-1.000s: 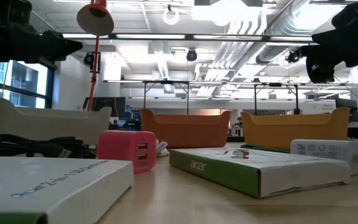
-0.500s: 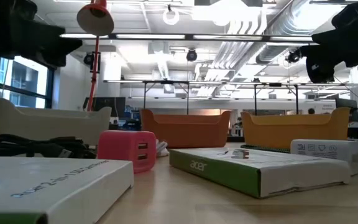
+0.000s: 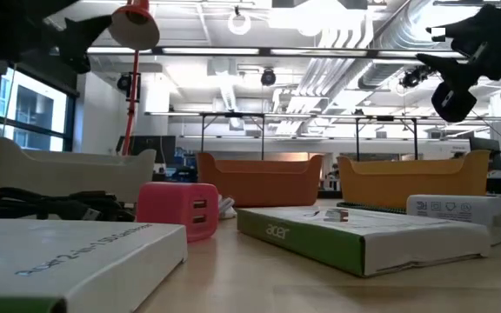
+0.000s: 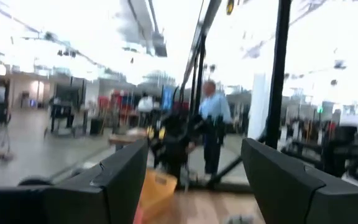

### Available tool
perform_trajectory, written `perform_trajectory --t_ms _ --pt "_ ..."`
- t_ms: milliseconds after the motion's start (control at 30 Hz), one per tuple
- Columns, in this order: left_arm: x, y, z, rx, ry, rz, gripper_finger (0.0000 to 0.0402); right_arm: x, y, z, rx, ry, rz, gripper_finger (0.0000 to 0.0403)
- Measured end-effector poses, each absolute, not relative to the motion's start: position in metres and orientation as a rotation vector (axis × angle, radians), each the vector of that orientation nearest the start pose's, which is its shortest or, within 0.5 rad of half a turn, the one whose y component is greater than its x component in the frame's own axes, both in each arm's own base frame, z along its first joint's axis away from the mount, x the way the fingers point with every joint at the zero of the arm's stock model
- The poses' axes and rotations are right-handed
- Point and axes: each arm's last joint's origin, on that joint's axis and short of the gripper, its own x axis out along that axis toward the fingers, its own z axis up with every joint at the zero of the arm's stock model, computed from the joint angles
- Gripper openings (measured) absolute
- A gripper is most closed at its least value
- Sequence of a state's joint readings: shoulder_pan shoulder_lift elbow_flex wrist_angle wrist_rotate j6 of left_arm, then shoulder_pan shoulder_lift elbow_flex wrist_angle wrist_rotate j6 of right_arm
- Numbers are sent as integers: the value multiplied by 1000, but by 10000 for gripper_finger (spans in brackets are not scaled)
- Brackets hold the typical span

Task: Pick and place items into bin
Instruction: Put the black charger cable into the gray bin

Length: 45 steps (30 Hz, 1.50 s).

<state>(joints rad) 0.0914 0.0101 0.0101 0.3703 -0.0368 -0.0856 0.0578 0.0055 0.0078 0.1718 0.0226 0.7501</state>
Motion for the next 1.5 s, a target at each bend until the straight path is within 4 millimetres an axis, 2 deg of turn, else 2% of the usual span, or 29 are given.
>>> perform_trajectory --t_ms 200,367,600,767,1000,1133,1367,1500 --pt "91 9 201 -73 -374 112 248 94 1 191 851 -283 26 142" --pt "91 9 201 -76 -370 92 248 94 -1 190 949 -314 -34 142" --pt "91 8 201 -82 -367 45 248 93 -4 190 846 -348 -143 142" --pt "91 8 201 -95 -368 69 248 92 -7 190 891 -397 -245 142" --pt "92 9 198 -197 -346 73 248 93 -5 190 944 -379 -173 142" --pt "94 7 196 -263 -316 -1 248 93 -4 192 957 -380 -132 142" --pt "99 8 195 -335 -290 10 248 92 -4 203 848 -476 -98 142" --pt "104 5 196 -383 -275 -98 248 96 -3 206 819 -479 -77 142"
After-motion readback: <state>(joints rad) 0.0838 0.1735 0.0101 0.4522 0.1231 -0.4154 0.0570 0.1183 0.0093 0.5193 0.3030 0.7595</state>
